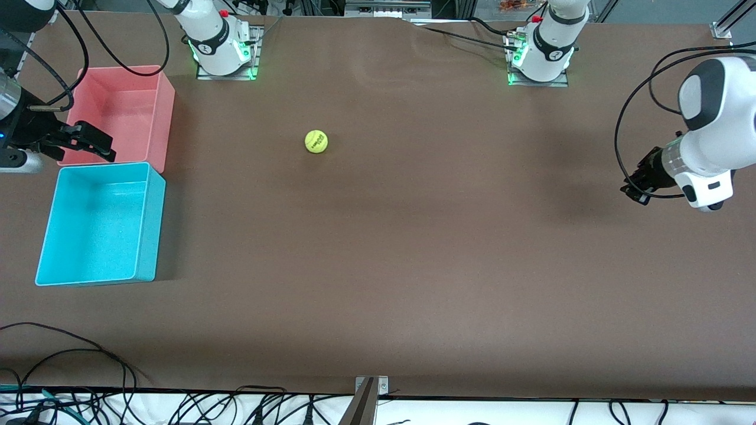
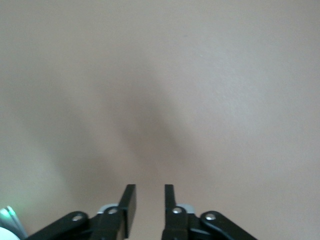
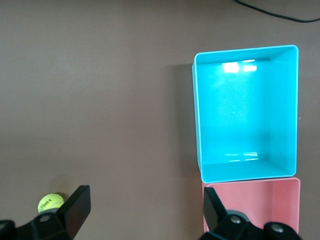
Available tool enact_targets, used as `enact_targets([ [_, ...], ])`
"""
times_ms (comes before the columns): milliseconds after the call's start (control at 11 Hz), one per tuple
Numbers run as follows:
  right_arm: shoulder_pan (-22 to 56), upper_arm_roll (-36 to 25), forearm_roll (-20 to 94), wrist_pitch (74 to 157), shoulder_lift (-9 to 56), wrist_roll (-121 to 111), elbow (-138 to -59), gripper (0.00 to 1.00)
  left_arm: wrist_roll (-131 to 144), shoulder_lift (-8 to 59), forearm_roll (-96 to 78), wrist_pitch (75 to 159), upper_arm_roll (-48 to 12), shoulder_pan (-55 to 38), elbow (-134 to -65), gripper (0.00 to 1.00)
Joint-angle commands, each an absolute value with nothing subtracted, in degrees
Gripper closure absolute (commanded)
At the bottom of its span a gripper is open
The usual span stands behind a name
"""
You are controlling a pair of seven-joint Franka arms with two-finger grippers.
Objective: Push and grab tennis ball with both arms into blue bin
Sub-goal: 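Raise the left gripper away while the right gripper reaches out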
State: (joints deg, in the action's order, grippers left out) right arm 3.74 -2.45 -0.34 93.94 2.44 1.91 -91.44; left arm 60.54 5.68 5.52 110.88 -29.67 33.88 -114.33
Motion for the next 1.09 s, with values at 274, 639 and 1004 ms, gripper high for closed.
enact_targets([
  [274, 4.9, -1.8, -1.4, 90.4, 1.7, 1.9, -90.4, 0.00, 29.1, 3.8, -2.4, 95.1, -30.8, 35.1, -103.0, 0.00],
  [639, 5.4, -1.7, -1.4, 90.2, 2.2, 1.5, -92.0, 0.00, 9.0, 1.5, -2.0, 94.5, -32.1, 34.8, -99.8, 0.00],
  [1004, 6.5, -1.5, -0.4, 92.7, 2.3, 2.6, -99.1, 0.00, -4.8, 1.1, -2.2, 95.0, -36.9, 34.8, -95.2, 0.00],
])
